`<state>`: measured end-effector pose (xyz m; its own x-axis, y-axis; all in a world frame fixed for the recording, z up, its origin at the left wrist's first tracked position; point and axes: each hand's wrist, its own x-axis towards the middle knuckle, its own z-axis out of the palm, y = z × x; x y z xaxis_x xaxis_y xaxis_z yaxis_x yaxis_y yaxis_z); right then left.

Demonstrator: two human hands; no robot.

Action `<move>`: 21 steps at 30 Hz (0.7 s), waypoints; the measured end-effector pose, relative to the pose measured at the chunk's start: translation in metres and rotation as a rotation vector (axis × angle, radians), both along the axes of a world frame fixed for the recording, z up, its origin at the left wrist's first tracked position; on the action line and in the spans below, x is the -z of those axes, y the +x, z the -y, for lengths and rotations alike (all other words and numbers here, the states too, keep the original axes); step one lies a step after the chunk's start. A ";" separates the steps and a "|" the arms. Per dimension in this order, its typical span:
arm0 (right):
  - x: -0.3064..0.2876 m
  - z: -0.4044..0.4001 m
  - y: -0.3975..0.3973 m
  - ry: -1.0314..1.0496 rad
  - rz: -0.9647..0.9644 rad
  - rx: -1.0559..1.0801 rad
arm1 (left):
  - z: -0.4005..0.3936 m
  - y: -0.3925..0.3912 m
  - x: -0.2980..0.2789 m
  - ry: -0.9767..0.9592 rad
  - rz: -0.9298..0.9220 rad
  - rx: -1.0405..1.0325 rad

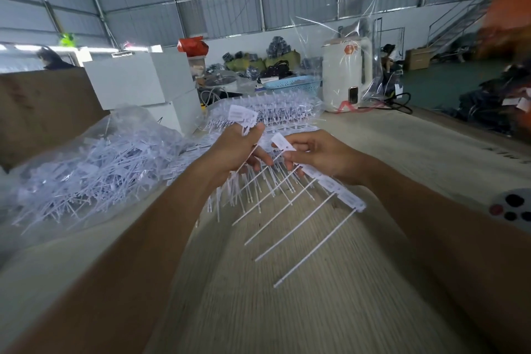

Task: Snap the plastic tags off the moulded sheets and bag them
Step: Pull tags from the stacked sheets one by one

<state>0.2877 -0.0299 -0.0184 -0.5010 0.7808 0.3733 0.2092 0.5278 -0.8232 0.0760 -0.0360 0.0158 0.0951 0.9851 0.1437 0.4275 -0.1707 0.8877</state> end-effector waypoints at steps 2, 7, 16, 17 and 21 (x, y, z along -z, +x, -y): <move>0.000 0.001 0.002 -0.082 -0.002 -0.055 | 0.003 0.000 -0.001 0.005 0.045 0.018; 0.000 0.000 0.001 -0.215 -0.042 -0.102 | 0.002 -0.001 0.001 0.045 0.033 -0.037; -0.005 0.000 -0.003 -0.222 -0.089 -0.171 | 0.014 0.008 0.001 0.124 -0.181 0.130; -0.006 0.001 -0.004 -0.226 -0.098 -0.176 | 0.014 0.008 0.002 0.137 -0.173 0.141; -0.007 0.003 -0.008 -0.260 -0.076 -0.170 | 0.012 0.009 0.005 0.198 -0.106 0.127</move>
<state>0.2796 -0.0326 -0.0118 -0.6111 0.7622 0.2134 0.0689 0.3198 -0.9450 0.0847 -0.0477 0.0106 0.2406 0.9179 0.3156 0.4804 -0.3952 0.7830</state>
